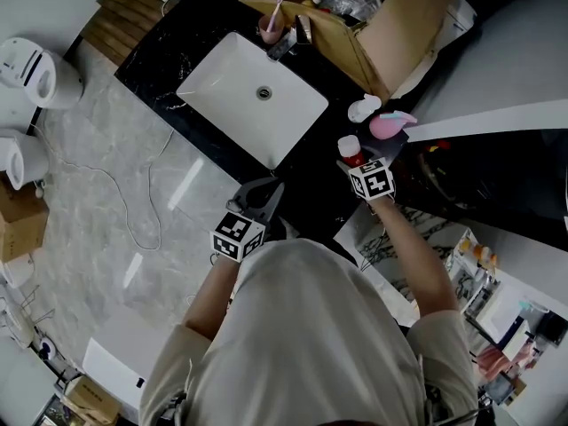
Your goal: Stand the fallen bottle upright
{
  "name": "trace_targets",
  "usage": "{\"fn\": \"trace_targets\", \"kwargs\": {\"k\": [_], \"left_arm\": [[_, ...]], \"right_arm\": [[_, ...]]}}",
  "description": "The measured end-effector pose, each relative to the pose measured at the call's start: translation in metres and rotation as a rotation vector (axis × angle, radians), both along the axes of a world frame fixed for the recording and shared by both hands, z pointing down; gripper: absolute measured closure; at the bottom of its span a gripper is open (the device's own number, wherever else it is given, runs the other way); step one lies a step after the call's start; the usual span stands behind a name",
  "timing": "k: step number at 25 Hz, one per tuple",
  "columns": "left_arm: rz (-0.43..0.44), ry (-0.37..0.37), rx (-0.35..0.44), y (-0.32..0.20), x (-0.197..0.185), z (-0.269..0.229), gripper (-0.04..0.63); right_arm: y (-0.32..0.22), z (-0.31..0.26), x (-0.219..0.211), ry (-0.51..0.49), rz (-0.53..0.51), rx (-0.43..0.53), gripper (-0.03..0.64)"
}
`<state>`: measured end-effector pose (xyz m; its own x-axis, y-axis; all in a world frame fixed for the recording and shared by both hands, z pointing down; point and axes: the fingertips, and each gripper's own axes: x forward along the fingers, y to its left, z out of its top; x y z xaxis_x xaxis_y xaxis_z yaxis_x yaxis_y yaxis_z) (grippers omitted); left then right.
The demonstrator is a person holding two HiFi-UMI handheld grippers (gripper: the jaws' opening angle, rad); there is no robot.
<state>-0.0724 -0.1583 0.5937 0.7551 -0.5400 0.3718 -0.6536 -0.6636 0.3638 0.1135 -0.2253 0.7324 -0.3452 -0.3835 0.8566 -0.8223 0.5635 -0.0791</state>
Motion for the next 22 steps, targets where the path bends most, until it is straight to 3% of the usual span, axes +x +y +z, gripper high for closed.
{"fn": "trace_targets", "kwargs": {"k": [22], "left_arm": [[-0.034,-0.023,0.054,0.016,0.007,-0.023,0.588]], "right_arm": [[-0.02,-0.049,0.005,-0.096,0.034,0.128,0.313]]}}
